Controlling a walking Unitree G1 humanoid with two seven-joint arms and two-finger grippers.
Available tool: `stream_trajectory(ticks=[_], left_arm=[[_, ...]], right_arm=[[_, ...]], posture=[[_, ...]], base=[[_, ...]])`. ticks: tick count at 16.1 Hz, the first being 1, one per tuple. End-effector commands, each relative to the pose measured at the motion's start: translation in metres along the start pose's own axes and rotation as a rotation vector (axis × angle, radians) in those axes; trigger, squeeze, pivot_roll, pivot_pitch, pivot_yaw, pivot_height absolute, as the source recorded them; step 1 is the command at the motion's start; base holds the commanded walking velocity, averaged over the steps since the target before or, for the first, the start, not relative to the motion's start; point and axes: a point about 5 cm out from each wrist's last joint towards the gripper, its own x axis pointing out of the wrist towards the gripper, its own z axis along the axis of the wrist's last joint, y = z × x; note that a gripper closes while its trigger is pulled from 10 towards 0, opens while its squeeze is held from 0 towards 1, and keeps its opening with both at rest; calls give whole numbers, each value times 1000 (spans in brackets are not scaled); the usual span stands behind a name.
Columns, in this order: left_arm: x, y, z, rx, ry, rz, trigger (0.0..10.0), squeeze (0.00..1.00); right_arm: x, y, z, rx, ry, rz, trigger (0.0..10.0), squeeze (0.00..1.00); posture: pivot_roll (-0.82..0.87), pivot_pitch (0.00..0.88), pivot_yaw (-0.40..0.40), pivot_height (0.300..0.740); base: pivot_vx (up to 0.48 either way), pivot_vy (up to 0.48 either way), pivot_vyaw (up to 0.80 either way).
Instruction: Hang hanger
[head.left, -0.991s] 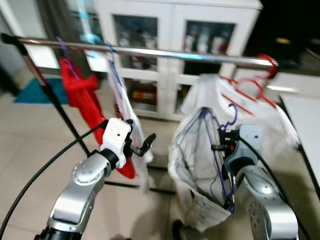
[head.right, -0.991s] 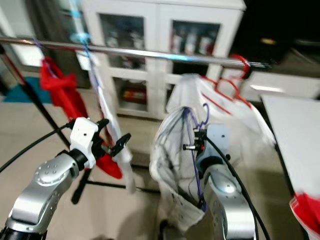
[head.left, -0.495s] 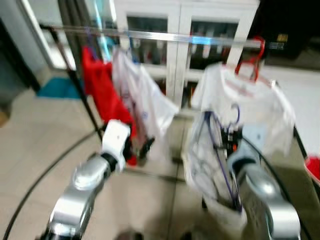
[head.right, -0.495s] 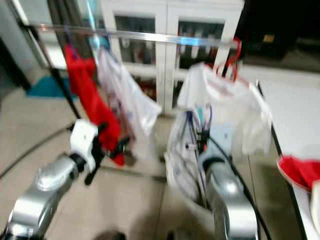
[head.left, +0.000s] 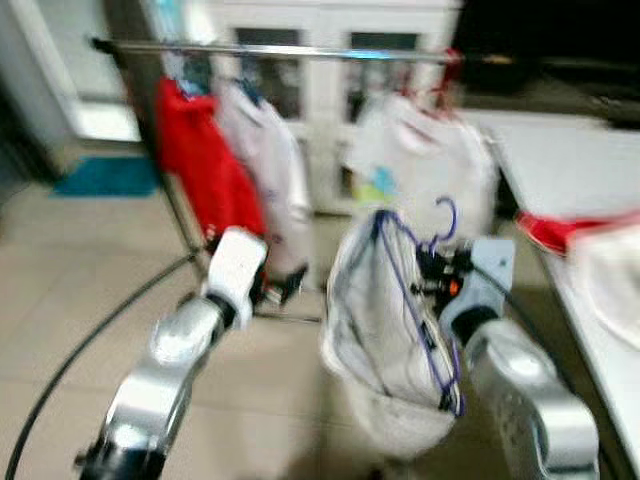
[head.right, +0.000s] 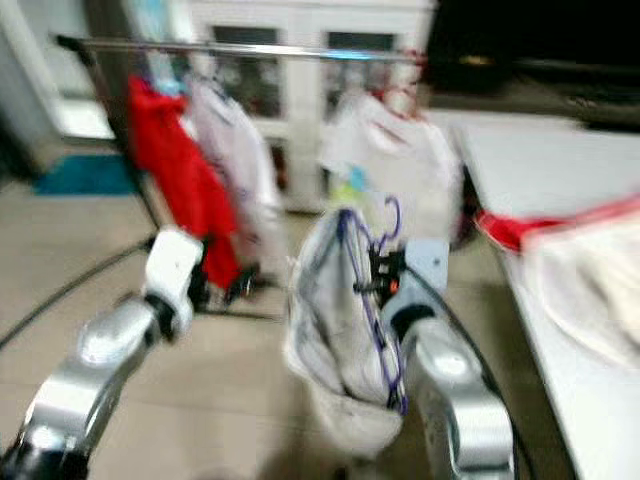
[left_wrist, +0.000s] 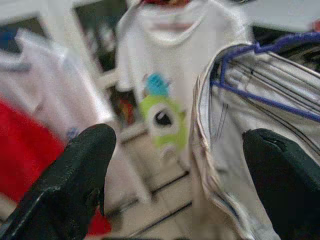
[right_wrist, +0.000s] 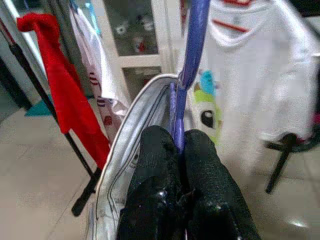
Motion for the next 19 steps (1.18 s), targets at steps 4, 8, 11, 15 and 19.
stream_trajectory(ticks=[4,8,11,15,19], left_arm=[[11,9,-3,119,33,8,10000,0],[33,19,15,159,-29,13,10000,1000],[40,31,25,190,-62,101,10000,1000],[44,41,28,228,-78,158,10000,1000],[45,41,20,209,-50,114,10000,1000]], right_arm=[[5,19,37,11,-169,204,4627,0],[4,30,56,51,-235,379,0,0],[2,29,61,45,-248,428,0,0],[2,29,66,86,-263,479,0,0],[-1,33,66,63,-266,513,0,0]], posture=[[-98,0,-23,740],[-126,0,-3,740],[-129,0,1,740],[-126,0,3,740],[-122,0,0,740]], base=[[0,0,0],[0,0,0],[0,0,0],[0,0,0],[0,0,0]])
